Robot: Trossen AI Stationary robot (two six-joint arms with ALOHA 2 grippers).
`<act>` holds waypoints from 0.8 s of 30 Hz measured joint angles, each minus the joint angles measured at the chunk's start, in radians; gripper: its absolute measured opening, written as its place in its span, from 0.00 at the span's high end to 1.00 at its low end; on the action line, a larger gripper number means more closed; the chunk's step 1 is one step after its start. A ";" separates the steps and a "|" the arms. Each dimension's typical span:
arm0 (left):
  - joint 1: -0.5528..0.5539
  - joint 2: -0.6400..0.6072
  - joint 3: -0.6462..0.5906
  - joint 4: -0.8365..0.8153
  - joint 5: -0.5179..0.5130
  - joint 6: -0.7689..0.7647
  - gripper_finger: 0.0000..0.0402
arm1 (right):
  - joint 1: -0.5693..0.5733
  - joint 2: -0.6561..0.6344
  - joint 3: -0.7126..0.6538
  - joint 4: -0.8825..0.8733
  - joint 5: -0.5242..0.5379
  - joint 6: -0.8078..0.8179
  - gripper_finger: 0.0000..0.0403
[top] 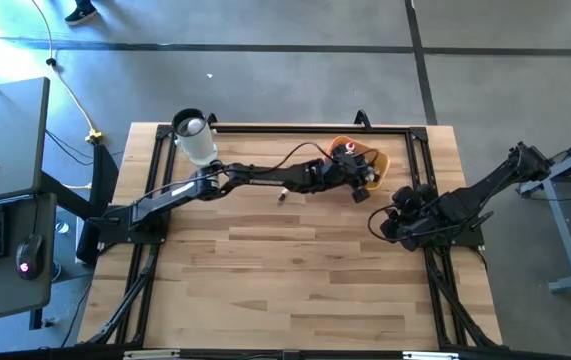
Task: Pick & Place food coloring
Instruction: Put the small purple food coloring bottle into the yellow bin, then put the small red food coloring bottle into the yellow bin
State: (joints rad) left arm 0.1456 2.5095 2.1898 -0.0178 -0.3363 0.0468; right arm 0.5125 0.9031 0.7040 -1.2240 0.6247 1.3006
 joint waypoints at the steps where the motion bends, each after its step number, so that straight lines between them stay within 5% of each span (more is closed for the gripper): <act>1: 0.001 0.000 0.001 -0.005 -0.002 -0.001 0.66 | 0.000 0.000 0.000 0.002 0.000 0.000 0.66; 9: -0.024 -0.118 0.000 -0.117 -0.079 0.099 0.62 | 0.000 0.006 -0.028 0.124 0.066 -0.046 0.66; 14: -0.069 -0.317 0.004 -0.440 -0.296 0.161 0.62 | -0.002 0.007 -0.165 0.384 0.068 -0.164 0.66; 21: -0.130 -0.558 0.002 -0.914 -0.517 0.096 0.62 | -0.035 0.007 -0.345 0.948 0.166 -0.660 0.66; 24: -0.148 -0.641 0.003 -1.124 -0.530 -0.025 0.62 | -0.080 0.011 -0.413 1.344 0.083 -0.944 0.66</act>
State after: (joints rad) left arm -0.0021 1.8685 2.1924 -1.1415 -0.8658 0.0215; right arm 0.4324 0.9138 0.2913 0.1200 0.7082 0.3566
